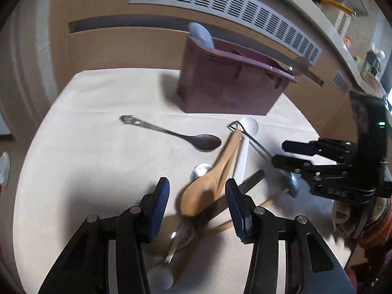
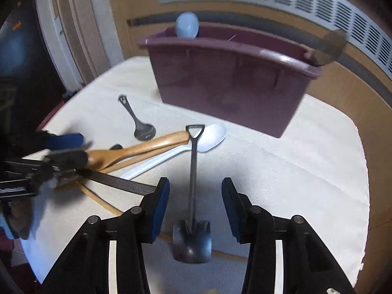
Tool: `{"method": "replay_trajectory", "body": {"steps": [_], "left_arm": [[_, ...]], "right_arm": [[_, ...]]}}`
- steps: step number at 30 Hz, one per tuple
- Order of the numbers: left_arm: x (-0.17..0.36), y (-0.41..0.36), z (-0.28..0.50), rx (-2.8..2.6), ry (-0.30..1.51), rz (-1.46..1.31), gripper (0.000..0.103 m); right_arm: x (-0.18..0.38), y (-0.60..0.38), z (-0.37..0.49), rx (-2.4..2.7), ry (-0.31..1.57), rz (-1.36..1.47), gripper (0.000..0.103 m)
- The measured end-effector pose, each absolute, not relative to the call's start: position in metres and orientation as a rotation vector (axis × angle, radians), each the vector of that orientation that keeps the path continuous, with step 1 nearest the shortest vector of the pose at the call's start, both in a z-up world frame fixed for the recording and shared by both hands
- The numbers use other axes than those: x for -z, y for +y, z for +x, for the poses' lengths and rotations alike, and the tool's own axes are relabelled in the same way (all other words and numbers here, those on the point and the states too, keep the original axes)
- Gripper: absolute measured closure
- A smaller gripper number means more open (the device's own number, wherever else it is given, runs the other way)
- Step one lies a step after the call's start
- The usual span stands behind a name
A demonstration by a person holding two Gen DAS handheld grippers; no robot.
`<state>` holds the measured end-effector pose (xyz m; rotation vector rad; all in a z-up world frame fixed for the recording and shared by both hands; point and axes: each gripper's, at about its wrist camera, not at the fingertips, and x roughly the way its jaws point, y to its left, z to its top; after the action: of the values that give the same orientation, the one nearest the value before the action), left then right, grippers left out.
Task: Organize utensils
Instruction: 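Grasp the wooden spoon with the left gripper while the right gripper grasps the metal shovel spatula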
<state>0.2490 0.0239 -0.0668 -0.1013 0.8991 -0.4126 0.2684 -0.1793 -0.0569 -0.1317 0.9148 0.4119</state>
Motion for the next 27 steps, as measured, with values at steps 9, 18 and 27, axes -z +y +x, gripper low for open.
{"method": "replay_trajectory", "body": {"steps": [9,18,27], "left_arm": [[0.063,-0.044,0.292,0.495,0.971,0.171,0.081],[0.071,-0.017,0.307,0.337,1.026,0.161,0.081],[0.075,0.027,0.282,0.343,1.06,-0.006,0.081]], "right_arm": [[0.044,-0.199,0.251,-0.355,0.845,-0.165,0.075],[0.047,-0.193,0.258,-0.398,0.887,-0.152,0.075],[0.067,-0.157,0.297,-0.421,0.976,-0.148,0.08]]}}
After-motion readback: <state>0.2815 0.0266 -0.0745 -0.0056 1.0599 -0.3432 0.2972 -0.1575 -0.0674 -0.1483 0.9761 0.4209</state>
